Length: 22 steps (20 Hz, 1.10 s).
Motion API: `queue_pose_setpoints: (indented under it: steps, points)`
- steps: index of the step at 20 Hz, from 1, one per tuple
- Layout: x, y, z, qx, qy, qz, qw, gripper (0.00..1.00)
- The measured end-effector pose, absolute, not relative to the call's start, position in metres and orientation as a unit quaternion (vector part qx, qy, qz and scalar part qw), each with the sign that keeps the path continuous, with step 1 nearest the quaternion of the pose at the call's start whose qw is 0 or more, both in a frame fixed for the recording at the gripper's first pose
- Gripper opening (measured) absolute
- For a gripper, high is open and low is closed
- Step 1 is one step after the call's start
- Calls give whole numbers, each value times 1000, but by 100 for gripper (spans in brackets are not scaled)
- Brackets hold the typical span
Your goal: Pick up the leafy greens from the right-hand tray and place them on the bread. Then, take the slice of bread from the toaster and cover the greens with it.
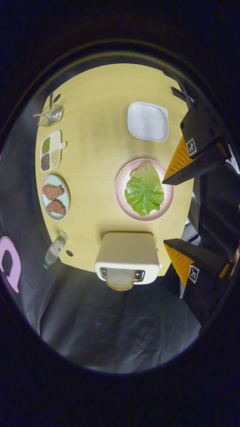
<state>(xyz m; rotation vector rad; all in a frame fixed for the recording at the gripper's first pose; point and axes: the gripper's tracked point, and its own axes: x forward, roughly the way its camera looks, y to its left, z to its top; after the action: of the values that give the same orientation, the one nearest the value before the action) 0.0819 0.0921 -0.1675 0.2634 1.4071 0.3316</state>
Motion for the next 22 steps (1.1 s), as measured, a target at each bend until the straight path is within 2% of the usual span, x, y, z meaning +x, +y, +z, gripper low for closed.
queue_pose_setpoints:
  steps: [10, 22]
  points:
    - [110, 239, -134, 123, 646, 201, 726, 100]
    - [155, 335, -197, 90, 669, 171, 718, 97]
